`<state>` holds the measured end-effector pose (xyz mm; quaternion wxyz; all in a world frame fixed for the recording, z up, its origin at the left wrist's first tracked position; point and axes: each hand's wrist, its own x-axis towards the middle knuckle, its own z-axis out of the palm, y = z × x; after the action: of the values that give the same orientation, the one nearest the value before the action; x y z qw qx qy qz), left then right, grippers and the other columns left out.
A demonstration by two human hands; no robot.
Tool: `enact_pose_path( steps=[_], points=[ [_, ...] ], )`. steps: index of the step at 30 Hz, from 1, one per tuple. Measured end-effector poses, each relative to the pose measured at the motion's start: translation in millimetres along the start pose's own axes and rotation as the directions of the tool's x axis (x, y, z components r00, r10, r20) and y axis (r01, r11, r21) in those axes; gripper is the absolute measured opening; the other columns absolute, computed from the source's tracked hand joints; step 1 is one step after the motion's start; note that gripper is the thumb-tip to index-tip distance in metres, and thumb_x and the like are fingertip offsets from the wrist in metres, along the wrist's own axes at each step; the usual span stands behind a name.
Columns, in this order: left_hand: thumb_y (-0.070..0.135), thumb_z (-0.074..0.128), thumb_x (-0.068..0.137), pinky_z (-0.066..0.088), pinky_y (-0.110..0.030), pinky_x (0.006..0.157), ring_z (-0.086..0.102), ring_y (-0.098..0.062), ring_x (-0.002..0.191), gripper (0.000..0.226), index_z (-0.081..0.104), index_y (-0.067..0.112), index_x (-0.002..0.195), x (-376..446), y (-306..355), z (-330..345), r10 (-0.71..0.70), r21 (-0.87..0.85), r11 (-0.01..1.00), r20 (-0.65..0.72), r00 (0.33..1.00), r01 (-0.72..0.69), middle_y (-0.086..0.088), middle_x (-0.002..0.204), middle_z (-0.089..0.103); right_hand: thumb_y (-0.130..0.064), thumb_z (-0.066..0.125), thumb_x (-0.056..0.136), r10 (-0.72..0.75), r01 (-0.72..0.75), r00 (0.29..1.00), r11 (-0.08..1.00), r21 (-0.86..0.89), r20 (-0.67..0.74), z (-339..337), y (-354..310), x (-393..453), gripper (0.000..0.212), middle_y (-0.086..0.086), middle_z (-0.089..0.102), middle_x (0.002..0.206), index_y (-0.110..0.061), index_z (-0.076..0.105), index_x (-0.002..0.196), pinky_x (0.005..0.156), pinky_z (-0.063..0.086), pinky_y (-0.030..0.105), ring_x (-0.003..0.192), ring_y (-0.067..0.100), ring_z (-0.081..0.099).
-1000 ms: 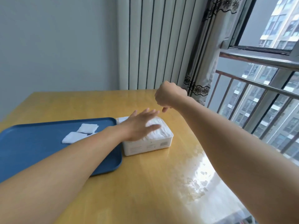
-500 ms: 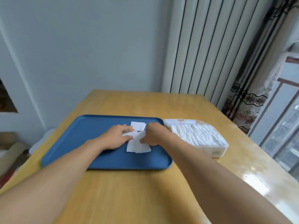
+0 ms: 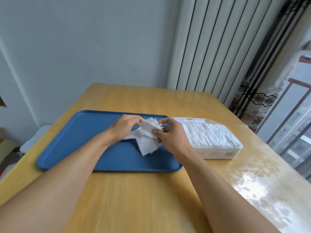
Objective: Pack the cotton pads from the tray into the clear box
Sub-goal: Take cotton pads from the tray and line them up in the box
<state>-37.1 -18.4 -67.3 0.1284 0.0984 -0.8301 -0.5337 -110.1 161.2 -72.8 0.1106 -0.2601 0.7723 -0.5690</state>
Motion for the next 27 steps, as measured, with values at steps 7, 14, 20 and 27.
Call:
enact_pose_path(
  steps=[7,14,20,27],
  points=[
    [0.020,0.065,0.099,0.050,-0.028,0.076,0.073,-0.013,0.079,0.012,0.074,0.013,0.096,-4,7,7,0.006,-0.086,0.996,0.009,1.000,-0.005,0.002,0.086,0.076,-0.021,0.078,0.089,0.021,-0.015,0.999,0.991,0.133,-0.045,-1,-2,-9,0.029,0.000,0.071,0.073,-0.019,0.057,0.109,0.065,0.056,0.030,0.060,0.012,0.067],
    [0.020,0.058,0.103,0.055,-0.020,0.067,0.074,-0.010,0.073,0.018,0.074,0.014,0.096,-3,9,11,-0.051,-0.248,0.968,-0.037,0.998,0.040,0.004,0.077,0.075,-0.017,0.074,0.092,0.018,0.006,0.989,0.988,0.156,-0.149,4,-7,-15,0.031,0.001,0.060,0.084,-0.019,0.056,0.116,0.062,0.052,0.020,0.070,0.012,0.075],
    [0.014,0.056,0.104,0.060,-0.022,0.068,0.074,-0.014,0.069,0.018,0.071,0.007,0.100,-1,9,12,-0.114,-0.405,0.912,-0.084,0.990,0.071,-0.012,0.092,0.073,-0.009,0.068,0.094,0.005,0.022,0.991,0.979,0.201,-0.133,2,-9,-14,0.005,0.010,0.071,0.092,-0.007,0.071,0.097,0.073,0.063,0.033,0.066,0.006,0.071],
    [0.006,0.055,0.103,0.058,-0.023,0.068,0.071,-0.025,0.080,0.018,0.067,0.000,0.115,-3,11,8,-0.083,-0.377,0.923,-0.009,0.997,0.074,-0.016,0.098,0.073,-0.018,0.062,0.099,-0.177,0.165,0.982,0.973,-0.160,-0.061,-6,-16,-11,0.022,-0.008,0.065,0.086,-0.029,0.073,0.115,0.072,0.055,0.030,0.070,0.010,0.062]
  ],
)
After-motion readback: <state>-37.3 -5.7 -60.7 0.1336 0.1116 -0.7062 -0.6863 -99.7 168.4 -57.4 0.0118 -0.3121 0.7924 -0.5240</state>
